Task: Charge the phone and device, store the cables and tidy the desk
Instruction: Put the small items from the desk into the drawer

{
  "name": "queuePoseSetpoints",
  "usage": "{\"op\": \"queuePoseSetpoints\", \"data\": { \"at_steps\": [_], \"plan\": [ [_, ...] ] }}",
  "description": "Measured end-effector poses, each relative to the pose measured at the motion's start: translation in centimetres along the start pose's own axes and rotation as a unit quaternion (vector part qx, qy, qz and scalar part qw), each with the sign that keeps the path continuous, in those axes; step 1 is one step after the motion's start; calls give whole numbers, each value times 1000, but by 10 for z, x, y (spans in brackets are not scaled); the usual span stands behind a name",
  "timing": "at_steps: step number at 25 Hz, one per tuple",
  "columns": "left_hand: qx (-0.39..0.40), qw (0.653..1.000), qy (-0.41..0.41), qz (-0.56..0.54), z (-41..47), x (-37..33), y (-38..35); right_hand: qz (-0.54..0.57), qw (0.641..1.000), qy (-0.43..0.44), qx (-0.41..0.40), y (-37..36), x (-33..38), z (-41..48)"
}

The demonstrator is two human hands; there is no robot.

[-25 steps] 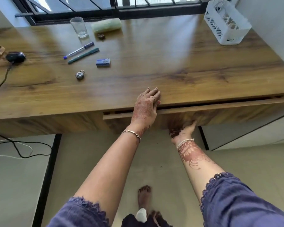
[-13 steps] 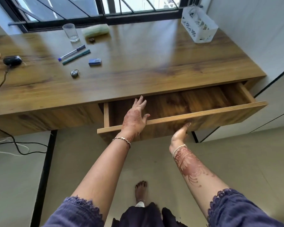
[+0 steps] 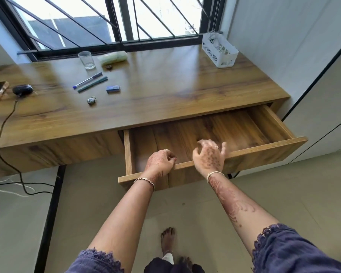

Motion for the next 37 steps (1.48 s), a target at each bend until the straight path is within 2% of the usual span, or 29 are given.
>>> {"op": "queuePoseSetpoints", "data": {
  "at_steps": [4,7,11,16,19,21,22,26,29,31,37],
  "plan": [
    [35,999,-9,0,-14,2,-11,-27,975,-1,219,-20,12,-3],
    [67,998,-9,2,-17,4,-21,-65,948,2,312,-33,8,-13],
    [108,991,-3,-82,-24,13,-35,-95,936,18,337,-37,7,-25],
    [110,994,-5,-16,-24,32,-46,-125,923,42,362,-44,7,-37],
    [91,995,-31,-19,-24,24,-33,-112,918,19,379,-48,9,-34],
    [65,996,-52,-41,-22,22,-17,-82,929,3,361,-48,21,-31],
    [45,996,-68,-46,-21,21,-7,-68,942,5,328,-45,28,-28],
    [-12,988,-135,-75,-4,13,38,-11,994,49,100,-15,70,3],
    [-35,974,-156,-159,21,24,89,27,995,95,-33,-1,121,34],
    [-50,964,-160,-206,40,43,127,57,991,105,-59,-6,156,52],
    [-112,964,-150,-188,101,126,253,163,985,62,-4,-56,268,104]
  ]
}}
Point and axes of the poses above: each hand's wrist, its own z-axis towards the middle knuckle, its own y-axis out of the back of the hand, x = y × z, the point moved 8 cm from there along z, towards the middle knuckle, and after that the axes turned 7 degrees about y, right-handed, at the moved point
